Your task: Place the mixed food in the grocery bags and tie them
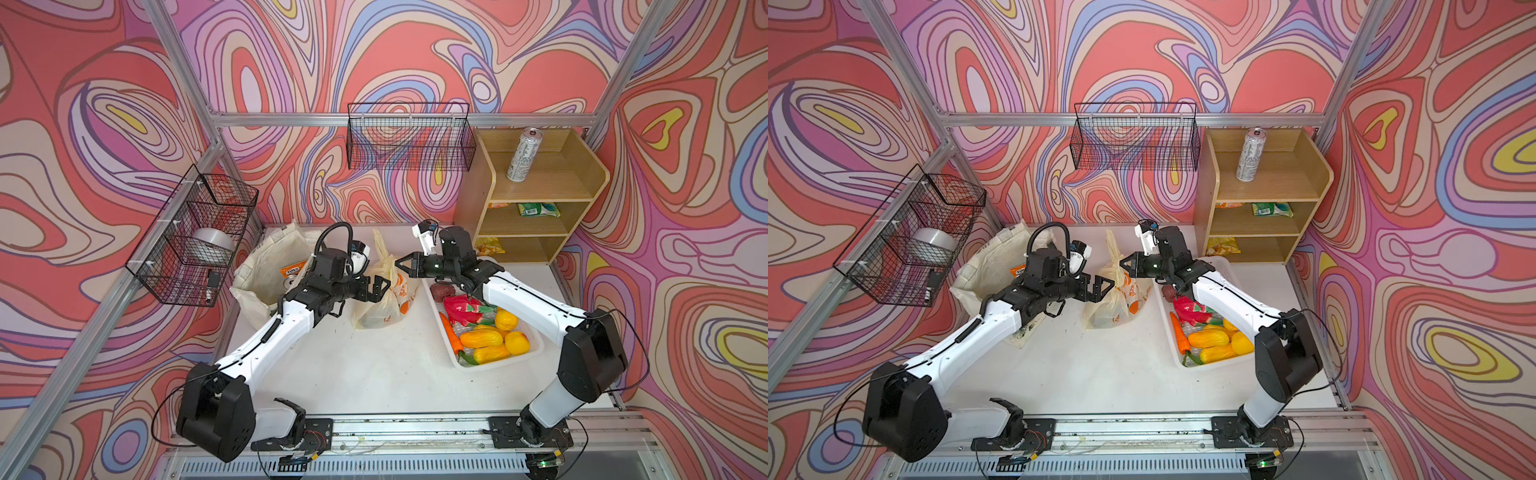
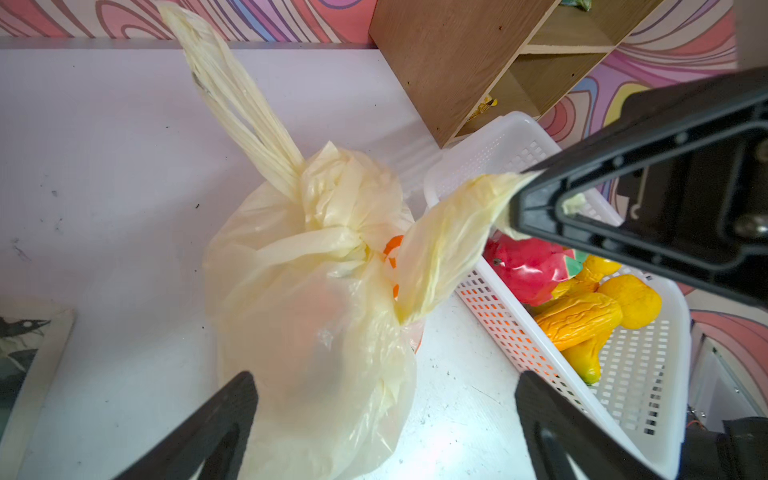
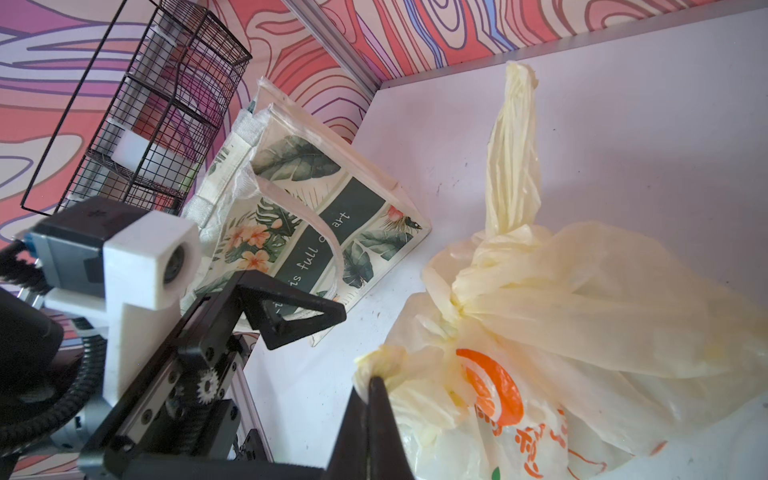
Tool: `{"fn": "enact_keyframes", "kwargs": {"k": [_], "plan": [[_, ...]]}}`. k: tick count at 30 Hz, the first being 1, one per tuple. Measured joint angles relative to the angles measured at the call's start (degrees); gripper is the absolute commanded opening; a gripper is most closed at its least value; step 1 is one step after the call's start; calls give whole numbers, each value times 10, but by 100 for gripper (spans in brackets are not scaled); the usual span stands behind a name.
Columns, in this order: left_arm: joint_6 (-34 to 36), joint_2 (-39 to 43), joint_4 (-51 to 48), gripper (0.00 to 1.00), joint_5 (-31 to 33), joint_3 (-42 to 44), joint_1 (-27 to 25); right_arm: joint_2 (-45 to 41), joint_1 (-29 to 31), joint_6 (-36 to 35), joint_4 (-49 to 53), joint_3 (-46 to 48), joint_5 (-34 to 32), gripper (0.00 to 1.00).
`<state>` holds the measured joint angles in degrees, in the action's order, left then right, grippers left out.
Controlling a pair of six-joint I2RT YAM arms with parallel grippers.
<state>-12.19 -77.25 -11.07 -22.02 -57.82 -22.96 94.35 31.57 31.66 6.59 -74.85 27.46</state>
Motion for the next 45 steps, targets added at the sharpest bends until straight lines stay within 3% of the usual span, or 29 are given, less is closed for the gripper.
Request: {"fn": "enact_keyframes", "kwargs": {"k": [11,18,30,32,36,38,39,40,42,45], "plan": [[89,-73,-27,100,-8,-64,-3,0,0,7,-7,1,4,0],[118,-101,-34,100,20,-73,-3,0,0,11,-11,3,5,0],[148,-186,-35,100,-7,-135,-10,0,0,21,-21,6,11,0],[150,-202,-33,86,-10,-142,-10,0,0,21,-23,6,11,0],[150,-239,-30,32,-26,-161,-10,1,0,22,-23,6,11,0],[146,-249,-22,0,-35,-165,-10,3,0,23,-23,6,11,0],[142,-249,-17,0,-40,-165,-10,4,0,23,-21,6,11,6],[138,-248,-12,0,-42,-165,-11,4,0,24,-18,6,11,26],[130,-242,-1,0,-40,-165,-12,4,-1,24,-17,6,14,51],[112,-222,4,0,-33,-157,-12,-4,-5,25,-10,6,16,64]]}}
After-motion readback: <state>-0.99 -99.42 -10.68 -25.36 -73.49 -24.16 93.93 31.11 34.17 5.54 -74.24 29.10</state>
